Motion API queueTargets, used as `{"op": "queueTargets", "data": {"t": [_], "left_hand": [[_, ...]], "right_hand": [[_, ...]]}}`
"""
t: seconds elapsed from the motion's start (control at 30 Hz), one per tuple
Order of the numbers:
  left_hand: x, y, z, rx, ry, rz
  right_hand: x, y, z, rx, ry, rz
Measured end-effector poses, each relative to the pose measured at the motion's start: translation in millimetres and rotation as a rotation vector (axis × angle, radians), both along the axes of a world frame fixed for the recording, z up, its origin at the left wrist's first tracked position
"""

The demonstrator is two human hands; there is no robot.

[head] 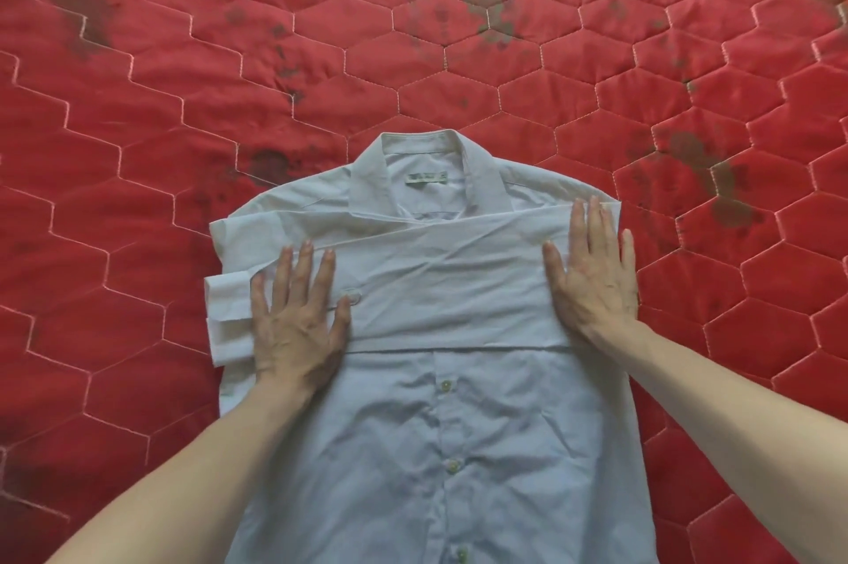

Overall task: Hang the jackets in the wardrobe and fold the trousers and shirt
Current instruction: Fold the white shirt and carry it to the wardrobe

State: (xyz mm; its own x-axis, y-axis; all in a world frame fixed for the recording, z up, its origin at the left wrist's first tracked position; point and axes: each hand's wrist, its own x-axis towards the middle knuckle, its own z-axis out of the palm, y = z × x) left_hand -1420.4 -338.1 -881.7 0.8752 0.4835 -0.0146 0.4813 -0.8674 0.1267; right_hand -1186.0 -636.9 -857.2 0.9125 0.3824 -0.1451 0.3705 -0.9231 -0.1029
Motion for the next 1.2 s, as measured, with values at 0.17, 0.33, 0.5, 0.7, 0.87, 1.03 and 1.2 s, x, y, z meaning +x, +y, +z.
{"op": "queueTargets", "data": {"t": [0.17,0.33,0.5,0.7,0.87,1.03,1.2], "left_hand": [[-16,9,8,0.072,-0.111,-0.057],[-31,34,9,0.110,-0.141,-0.004],[-48,49,-2,-0.059,-0.052,0.009],[-48,51,-10,-0.024,-0.037,-0.013],[-47,48,-5,0.061,0.081,-0.001],[-54,17,10,0.028,0.071,-0.042],[-109,-75,-1,-0.100,0.006,-0.358]], "right_hand": [[-48,24,-2,0.131,-0.038,0.303],[-58,24,-12,0.121,0.005,-0.002],[-56,23,-19,0.130,-0.039,-0.032],[-55,23,-20,0.102,-0.056,-0.028],[-56,22,-21,0.087,-0.050,-0.012],[-67,23,-5,0.073,0.033,0.026],[-154,15,-4,0.191,-0.066,0.370]]}}
